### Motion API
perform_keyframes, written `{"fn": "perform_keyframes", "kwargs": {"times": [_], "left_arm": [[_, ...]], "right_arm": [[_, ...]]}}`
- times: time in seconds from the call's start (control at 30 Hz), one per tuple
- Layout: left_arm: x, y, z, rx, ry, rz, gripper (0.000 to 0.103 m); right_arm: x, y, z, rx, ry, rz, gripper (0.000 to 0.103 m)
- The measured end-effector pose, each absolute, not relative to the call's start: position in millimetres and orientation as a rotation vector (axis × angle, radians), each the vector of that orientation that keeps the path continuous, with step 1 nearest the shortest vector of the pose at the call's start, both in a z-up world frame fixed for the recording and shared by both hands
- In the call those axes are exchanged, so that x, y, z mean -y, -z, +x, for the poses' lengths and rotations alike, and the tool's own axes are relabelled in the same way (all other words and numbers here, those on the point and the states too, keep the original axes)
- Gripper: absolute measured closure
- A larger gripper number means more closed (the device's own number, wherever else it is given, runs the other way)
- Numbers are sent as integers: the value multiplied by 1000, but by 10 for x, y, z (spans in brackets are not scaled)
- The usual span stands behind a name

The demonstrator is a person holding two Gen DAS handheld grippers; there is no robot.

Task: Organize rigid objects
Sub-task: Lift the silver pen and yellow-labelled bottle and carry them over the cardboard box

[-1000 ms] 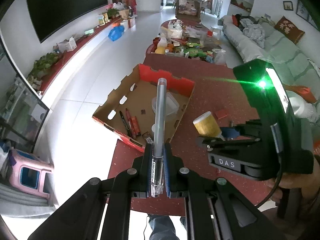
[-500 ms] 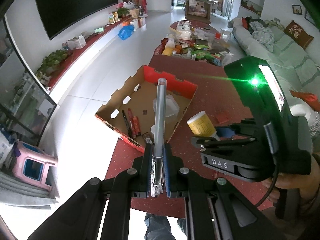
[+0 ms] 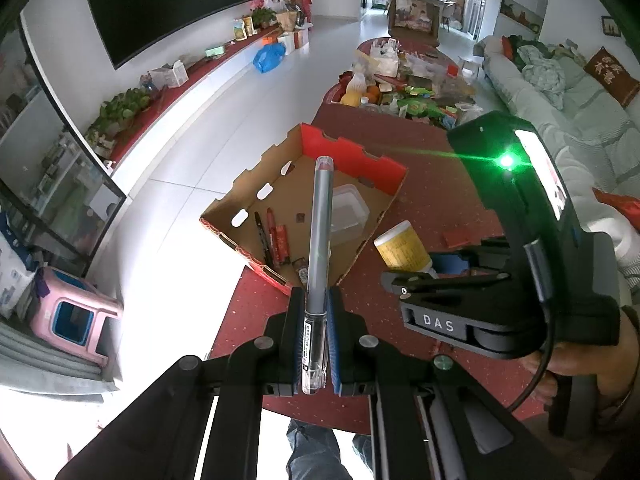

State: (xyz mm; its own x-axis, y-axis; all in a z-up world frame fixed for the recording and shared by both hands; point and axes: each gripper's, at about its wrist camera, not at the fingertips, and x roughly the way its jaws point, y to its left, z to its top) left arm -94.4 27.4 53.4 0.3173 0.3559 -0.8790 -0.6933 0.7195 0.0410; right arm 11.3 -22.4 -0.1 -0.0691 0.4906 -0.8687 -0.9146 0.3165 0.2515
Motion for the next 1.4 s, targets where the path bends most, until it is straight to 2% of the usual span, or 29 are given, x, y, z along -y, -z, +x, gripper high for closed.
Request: {"fn": "perform_keyframes", "kwargs": {"times": [0.8, 1.1, 1.4], "left_arm": [[-106, -190, -228, -1087, -388, -322, 91], [-735, 97, -287, -1130, -312, -370, 91], [-1871, 444, -500, -1148, -416, -452, 91]], "right_arm": [[1345, 295, 885, -1235, -873, -213, 65], [1334, 243, 801, -1248, -725, -105, 65], [373, 160, 501, -1241, -778, -157, 65]]}}
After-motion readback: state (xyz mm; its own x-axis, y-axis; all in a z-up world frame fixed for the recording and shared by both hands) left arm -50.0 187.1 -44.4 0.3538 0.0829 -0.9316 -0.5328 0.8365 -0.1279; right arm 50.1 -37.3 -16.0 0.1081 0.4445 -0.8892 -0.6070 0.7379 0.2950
